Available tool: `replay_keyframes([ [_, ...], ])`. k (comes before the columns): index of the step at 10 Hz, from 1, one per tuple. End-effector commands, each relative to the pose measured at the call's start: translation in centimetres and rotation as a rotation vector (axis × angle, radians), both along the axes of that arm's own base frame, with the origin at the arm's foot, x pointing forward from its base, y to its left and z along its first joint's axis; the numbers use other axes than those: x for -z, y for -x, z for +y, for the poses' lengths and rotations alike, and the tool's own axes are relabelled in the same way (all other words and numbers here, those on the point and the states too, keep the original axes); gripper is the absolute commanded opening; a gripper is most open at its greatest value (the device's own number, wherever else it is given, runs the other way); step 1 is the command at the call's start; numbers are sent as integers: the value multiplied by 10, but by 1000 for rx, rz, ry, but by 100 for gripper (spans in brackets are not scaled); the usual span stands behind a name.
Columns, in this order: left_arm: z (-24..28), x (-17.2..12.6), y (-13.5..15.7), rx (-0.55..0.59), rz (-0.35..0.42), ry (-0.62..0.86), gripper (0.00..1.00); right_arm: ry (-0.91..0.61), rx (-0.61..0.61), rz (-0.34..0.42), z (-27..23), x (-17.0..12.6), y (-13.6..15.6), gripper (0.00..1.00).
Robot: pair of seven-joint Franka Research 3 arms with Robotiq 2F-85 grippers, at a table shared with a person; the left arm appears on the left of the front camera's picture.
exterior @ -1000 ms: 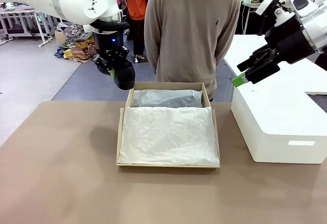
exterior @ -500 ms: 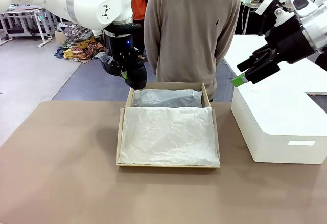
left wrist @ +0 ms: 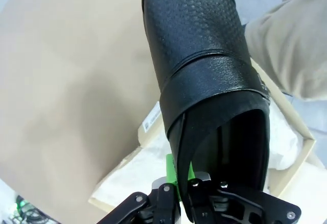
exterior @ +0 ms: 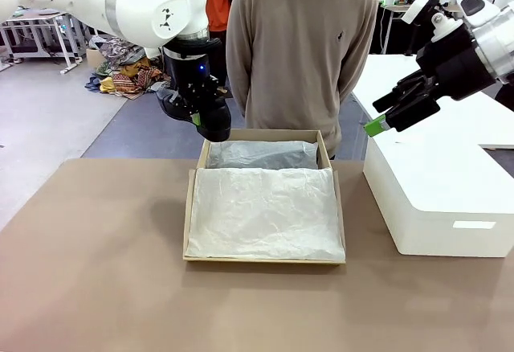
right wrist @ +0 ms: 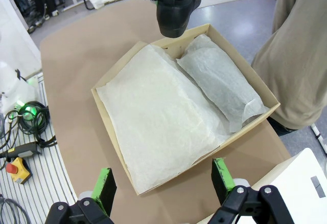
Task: Pack the shoes into the box.
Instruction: Place the other shoe of the Shoes into the Shoes Box.
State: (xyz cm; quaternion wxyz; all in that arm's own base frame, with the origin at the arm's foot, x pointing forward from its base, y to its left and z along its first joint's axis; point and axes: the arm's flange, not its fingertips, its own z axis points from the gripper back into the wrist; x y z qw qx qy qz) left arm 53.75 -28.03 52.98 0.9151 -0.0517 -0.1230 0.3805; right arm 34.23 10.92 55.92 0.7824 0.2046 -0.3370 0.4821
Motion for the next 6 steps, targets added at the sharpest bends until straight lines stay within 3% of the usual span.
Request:
replay_keyframes([
  [1, -29, -1, -4, -111, 1, 99, 0, -25, -27, -15, -1, 1, -3, 100],
  [6, -107, 18, -13, -315, -6, 76, 0, -25, -27, -15, -1, 1, -3, 100],
])
